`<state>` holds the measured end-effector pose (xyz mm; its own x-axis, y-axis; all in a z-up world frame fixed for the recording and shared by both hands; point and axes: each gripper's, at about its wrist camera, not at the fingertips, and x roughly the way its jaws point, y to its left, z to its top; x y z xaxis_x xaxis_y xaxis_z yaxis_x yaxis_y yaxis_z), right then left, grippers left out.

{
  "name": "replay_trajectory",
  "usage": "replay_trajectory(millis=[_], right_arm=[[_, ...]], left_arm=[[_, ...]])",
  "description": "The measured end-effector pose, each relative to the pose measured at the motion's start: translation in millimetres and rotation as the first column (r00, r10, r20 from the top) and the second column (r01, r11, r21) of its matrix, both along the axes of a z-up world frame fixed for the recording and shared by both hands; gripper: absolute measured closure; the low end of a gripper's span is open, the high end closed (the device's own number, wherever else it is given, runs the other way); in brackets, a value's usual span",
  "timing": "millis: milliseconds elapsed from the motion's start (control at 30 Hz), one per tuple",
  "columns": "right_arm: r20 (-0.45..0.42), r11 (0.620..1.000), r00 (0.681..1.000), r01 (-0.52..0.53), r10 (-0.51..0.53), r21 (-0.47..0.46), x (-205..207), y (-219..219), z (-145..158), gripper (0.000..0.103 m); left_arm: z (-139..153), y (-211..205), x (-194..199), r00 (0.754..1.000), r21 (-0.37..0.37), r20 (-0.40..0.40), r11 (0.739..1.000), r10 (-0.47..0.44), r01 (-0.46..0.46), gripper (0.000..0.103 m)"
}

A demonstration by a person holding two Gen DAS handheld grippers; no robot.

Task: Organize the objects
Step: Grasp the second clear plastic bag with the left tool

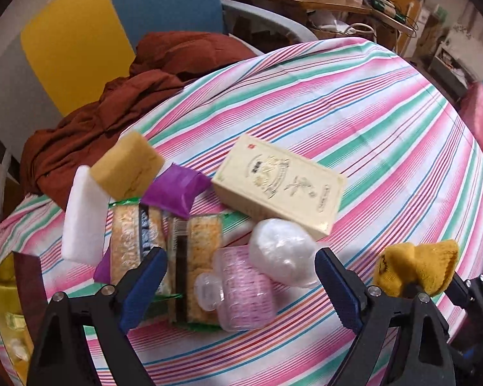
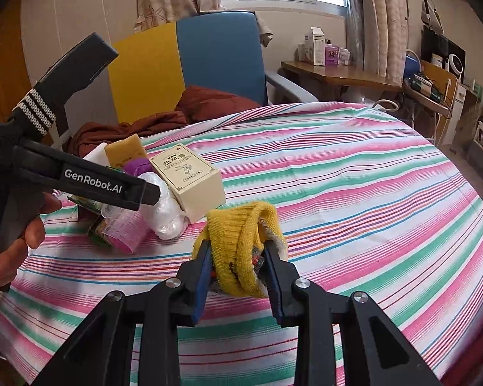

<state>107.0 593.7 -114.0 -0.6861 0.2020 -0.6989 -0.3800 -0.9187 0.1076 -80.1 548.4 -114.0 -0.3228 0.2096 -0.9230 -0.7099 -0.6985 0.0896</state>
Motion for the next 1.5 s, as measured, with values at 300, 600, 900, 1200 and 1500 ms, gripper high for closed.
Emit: replay_trajectory(millis=[300,600,900,1200,1500], right_arm=[[-0.001,1.000,1.000,0.019,-0.019,-0.023,3,4,-6,0.072],[-0.015,0.999,0.999,0.031,-0.031,-0.031,9,7,-5,0.072],[-0.014,0.999,0.999,0.039,-0.040,-0.032,13,6,-4,0.072],[-0.018,0.999,0.999,0.048,-0.049,-0.012,19,-1,8,0.072],[-0.030,0.999,0.999,0.024,-0.023,0.027,25,-28,31,0.072]], left_arm=[[-12,18,3,0.998,-0.032,0.010,0.998,-0.060,0.061,0.029],[-13,18,6,0.994,-0.007,0.053,0.995,-0.096,0.097,0.055],[-1,6,12,0.994,0.016,0.009,0.994,-0.109,0.108,0.064],[18,-34,8,0.997,0.093,0.029,0.994,-0.069,0.066,0.065],[48,-98,6,0.999,0.169,0.034,0.985,-0.029,0.023,0.066]])
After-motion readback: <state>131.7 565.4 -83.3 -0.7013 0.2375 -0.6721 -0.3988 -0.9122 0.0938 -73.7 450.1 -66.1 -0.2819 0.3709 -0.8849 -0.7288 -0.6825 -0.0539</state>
